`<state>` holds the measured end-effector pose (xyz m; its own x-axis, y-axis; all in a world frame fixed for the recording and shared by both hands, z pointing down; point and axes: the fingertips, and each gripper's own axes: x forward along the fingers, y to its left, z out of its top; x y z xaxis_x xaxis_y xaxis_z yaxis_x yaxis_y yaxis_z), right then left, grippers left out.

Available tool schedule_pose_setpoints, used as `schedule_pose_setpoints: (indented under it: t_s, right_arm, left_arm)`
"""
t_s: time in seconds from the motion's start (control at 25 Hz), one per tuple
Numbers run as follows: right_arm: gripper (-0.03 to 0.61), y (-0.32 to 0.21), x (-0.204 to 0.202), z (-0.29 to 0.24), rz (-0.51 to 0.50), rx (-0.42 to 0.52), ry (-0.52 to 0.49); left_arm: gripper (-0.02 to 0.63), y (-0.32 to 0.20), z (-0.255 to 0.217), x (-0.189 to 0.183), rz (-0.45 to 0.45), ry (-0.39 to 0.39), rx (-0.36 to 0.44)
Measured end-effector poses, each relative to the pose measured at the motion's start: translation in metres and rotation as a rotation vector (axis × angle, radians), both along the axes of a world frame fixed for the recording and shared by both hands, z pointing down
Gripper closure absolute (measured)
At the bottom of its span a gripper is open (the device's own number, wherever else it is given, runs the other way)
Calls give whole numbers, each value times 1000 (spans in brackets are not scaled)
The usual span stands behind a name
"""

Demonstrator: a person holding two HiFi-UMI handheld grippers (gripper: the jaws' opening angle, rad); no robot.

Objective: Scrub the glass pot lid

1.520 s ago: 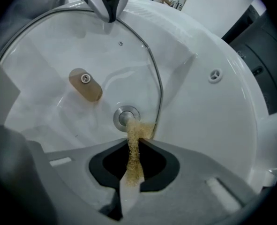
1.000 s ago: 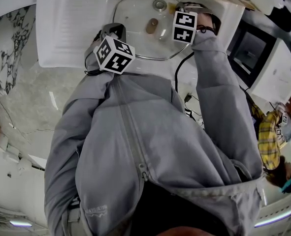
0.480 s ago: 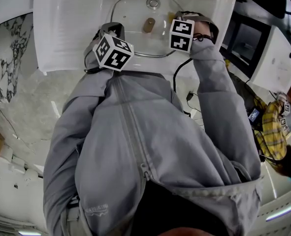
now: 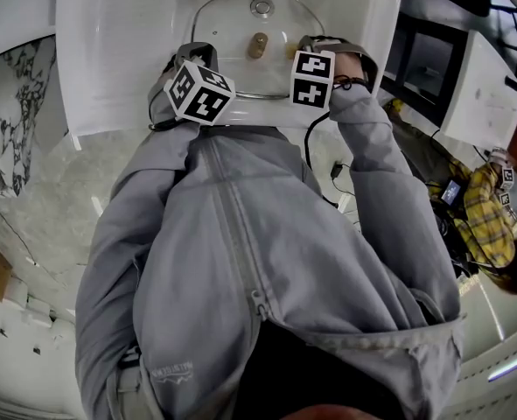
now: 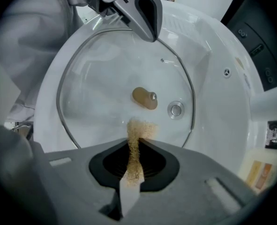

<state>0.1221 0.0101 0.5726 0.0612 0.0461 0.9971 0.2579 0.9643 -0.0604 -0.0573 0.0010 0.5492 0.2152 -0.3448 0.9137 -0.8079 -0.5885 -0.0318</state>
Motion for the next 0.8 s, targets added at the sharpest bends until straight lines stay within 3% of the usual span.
schedule_pose_setpoints:
  t_s: [0.28,0.8]
  right_arm:
    - [543,32,-23,-32,90,-112,-121]
    - [543,48,-60,-46,213,-258,-140]
  left_arm:
    - [607,-4,-7,10,22,-6,-2]
    - [607,-10,-3,24,89,11,-36]
